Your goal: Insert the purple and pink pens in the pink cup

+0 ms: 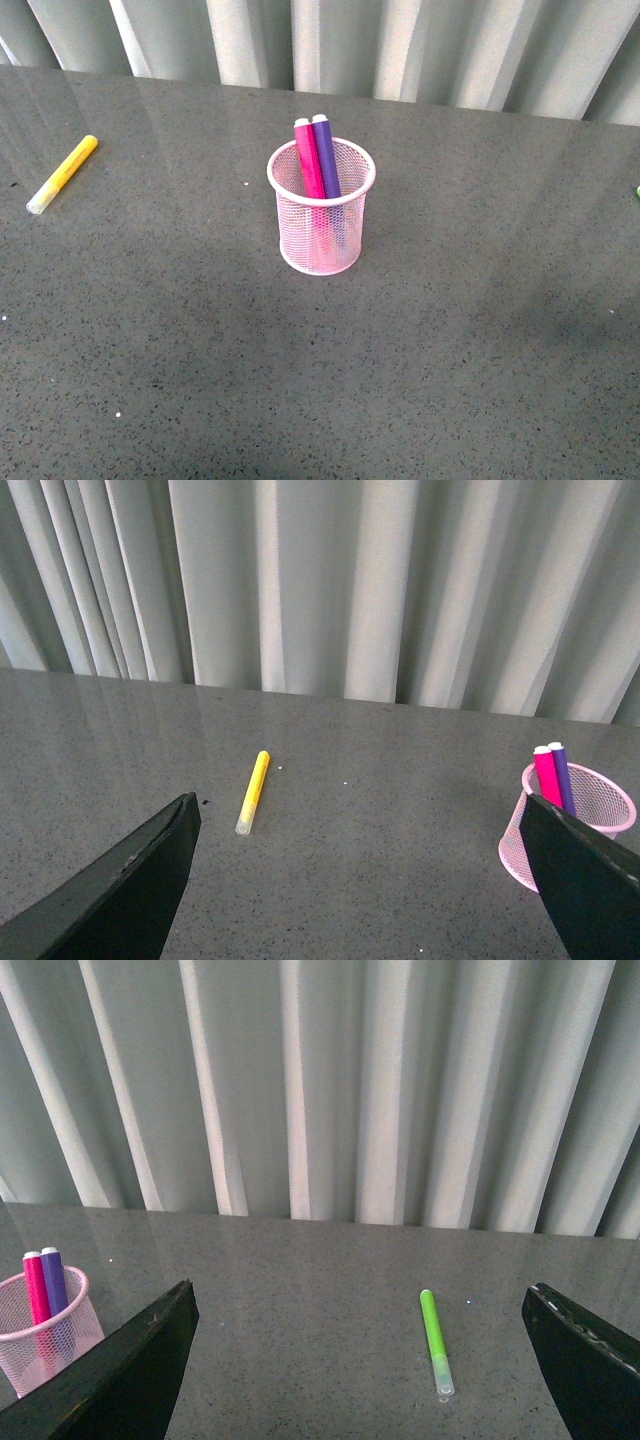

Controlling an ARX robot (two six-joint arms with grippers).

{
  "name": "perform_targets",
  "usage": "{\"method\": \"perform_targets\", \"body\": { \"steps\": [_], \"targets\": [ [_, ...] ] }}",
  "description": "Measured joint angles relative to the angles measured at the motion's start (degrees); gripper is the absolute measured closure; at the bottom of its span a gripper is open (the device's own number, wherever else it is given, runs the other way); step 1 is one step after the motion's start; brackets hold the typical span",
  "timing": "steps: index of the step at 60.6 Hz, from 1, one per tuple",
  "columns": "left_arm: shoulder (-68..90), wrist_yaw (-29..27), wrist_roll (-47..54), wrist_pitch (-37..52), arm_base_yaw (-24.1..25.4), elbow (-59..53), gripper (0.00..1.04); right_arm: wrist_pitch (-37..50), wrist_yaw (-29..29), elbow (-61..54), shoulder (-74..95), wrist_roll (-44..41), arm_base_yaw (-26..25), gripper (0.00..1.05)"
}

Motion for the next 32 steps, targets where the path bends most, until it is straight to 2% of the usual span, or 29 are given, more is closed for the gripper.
{"method": "perform_targets", "body": {
  "steps": [32],
  "targets": [
    [0.0,0.0,0.0,0.0,0.0,0.0,0.07,0.0,0.0,0.0,0.0,0.0,0.0,0.07]
  ]
}}
